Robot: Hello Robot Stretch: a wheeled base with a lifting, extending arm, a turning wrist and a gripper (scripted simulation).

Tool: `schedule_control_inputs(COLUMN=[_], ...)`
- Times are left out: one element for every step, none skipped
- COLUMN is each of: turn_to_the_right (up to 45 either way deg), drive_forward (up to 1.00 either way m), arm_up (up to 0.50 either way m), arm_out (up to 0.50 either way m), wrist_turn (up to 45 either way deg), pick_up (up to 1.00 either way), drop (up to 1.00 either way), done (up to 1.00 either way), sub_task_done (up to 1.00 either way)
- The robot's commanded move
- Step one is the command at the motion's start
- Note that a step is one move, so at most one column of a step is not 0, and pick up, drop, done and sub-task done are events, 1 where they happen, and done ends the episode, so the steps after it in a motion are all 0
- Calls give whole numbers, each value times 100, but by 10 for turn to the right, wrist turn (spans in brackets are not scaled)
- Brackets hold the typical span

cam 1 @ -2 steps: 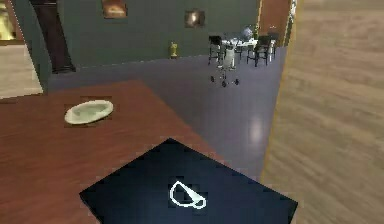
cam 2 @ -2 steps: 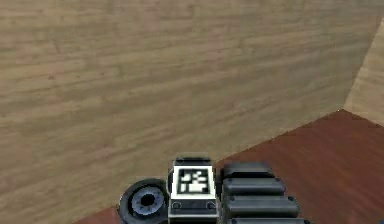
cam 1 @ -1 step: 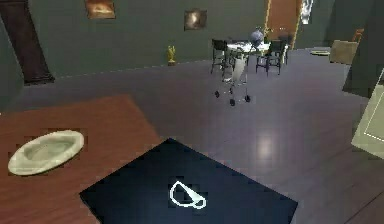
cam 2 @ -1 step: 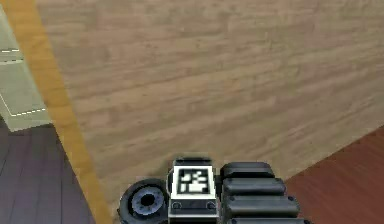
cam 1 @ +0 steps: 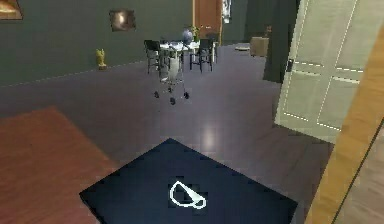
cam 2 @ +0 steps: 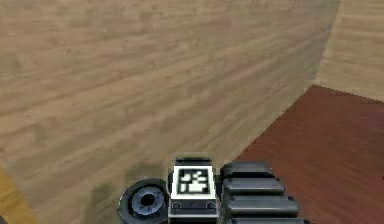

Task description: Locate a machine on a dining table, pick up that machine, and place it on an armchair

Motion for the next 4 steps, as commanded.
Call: schedule_control_inputs(turn_to_the_right=[0,180,0,0], drive_forward=[75,0,100,100], arm_up=[0,0,0,0], arm_out=[0,0,0,0], wrist_turn=[0,0,0,0], pick_up=[0,0,0,0], drop=[0,0,0,0], done=[0,0,0,0], sub_task_done=[0,0,0,0])
